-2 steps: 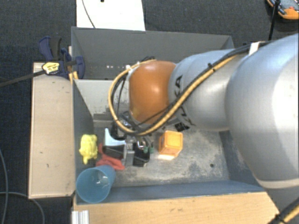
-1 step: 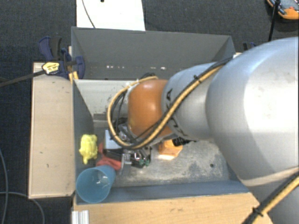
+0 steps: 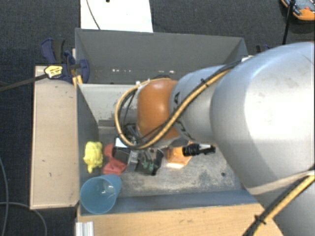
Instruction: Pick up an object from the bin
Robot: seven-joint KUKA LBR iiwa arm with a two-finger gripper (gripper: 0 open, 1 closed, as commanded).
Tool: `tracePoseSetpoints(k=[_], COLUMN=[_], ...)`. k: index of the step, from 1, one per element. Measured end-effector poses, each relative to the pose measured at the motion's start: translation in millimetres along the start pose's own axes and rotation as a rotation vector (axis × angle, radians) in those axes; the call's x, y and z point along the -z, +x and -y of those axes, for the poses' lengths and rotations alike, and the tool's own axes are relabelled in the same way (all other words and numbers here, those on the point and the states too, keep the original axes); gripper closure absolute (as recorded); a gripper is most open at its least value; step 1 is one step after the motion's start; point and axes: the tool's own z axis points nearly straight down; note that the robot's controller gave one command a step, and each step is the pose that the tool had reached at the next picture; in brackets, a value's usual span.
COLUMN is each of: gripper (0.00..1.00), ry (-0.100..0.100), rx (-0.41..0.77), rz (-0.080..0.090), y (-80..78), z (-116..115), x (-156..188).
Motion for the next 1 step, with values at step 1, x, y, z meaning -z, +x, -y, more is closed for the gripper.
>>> tracePoseSetpoints(k=[1], gripper=[1.00], ry=[0.000], rx=[0.000], rz=[0.000], y=[0.0], z=[0.0], x=[0.0])
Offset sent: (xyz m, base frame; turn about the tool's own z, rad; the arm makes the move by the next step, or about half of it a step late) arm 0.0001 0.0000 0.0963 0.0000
